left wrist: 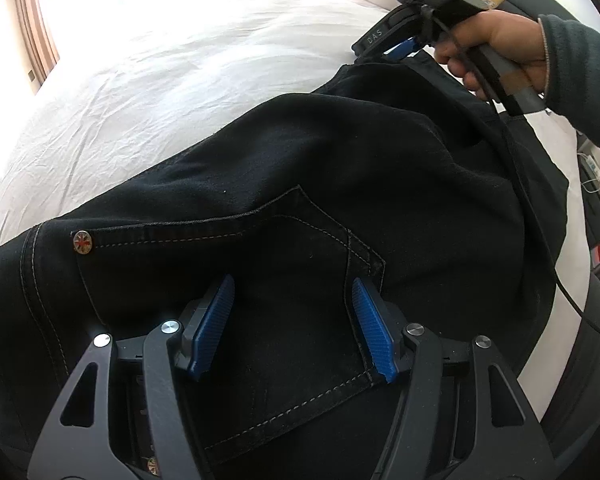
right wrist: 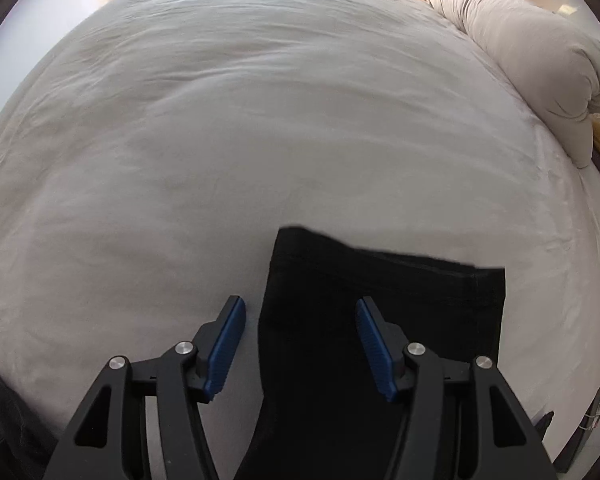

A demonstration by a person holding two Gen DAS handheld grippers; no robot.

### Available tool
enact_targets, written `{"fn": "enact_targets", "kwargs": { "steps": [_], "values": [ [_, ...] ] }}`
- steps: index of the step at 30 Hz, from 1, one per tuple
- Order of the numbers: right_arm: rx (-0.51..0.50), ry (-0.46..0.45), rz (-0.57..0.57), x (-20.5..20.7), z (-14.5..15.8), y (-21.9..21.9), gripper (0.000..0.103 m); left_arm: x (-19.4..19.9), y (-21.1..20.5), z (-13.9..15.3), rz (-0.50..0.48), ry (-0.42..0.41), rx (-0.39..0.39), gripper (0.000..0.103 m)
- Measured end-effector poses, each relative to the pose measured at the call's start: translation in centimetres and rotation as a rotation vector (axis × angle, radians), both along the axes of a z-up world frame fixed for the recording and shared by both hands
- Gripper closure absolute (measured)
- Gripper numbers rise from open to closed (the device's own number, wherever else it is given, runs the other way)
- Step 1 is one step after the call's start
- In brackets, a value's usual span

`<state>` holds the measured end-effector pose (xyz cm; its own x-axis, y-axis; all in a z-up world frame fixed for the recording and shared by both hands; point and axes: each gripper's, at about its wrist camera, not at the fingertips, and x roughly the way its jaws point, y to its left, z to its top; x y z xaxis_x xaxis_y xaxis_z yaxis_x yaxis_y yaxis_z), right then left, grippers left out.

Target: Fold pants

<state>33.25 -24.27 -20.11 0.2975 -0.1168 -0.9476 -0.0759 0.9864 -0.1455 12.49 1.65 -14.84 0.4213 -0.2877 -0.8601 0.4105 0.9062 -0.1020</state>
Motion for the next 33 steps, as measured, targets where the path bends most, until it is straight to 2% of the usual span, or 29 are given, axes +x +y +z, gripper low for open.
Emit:
{"fn": "enact_targets", "kwargs": {
  "steps": [1, 3, 5, 8, 12, 16, 22, 24, 27, 30, 33],
  "values": [
    [0.008, 0.01, -0.005, 0.2, 0.0, -0.2, 0.044, -0.1, 0.1, 0.0, 0.0, -0.001, 0.0, 0.043],
    [0.047, 0.029, -0.015, 0.7, -0.1, -0.7, 0.057, -0.3, 0.2, 0.0, 0.0, -0.003, 0.002, 0.043],
    [0.063, 0.044, -0.027, 1.0, -0.3, -0.9, 0.078, -0.3, -0.2, -0.1, 0.001, -0.004, 0.003, 0.043],
    [0.083, 0.052, -0.043, 0.7, -0.1, -1.9, 0.091, -0.3, -0.2, -0.2, 0.002, -0.005, 0.006, 0.043],
    [0.115, 0.022, -0.074, 0.1, 1.1, -3.0, 0.095, -0.2, -0.4, -0.2, 0.004, -0.004, 0.007, 0.043],
    [0.181, -0.049, -0.116, -1.0, 3.6, -5.4, 0.095, 0.0, -1.1, -0.3, 0.007, 0.001, 0.012, 0.043],
    [0.308, -0.206, -0.219, -4.4, 8.7, -11.1, 0.096, 0.4, -1.8, -0.2, 0.019, 0.012, 0.028, 0.043],
    [0.335, -0.254, -0.255, -6.8, 10.0, -12.9, 0.096, 0.5, -2.0, -0.1, 0.025, 0.014, 0.034, 0.043],
    [0.395, -0.346, -0.352, -12.5, 11.7, -17.6, 0.096, 0.7, -2.3, -0.1, 0.034, 0.019, 0.04, 0.042],
    [0.411, -0.423, -0.461, -18.8, 11.9, -21.7, 0.096, 0.8, -2.9, 0.0, 0.038, 0.02, 0.061, 0.041],
    [0.431, -0.475, -0.586, -24.8, 10.6, -25.3, 0.096, 1.0, -3.5, -0.1, 0.043, 0.026, 0.075, 0.036]
  ]
}}
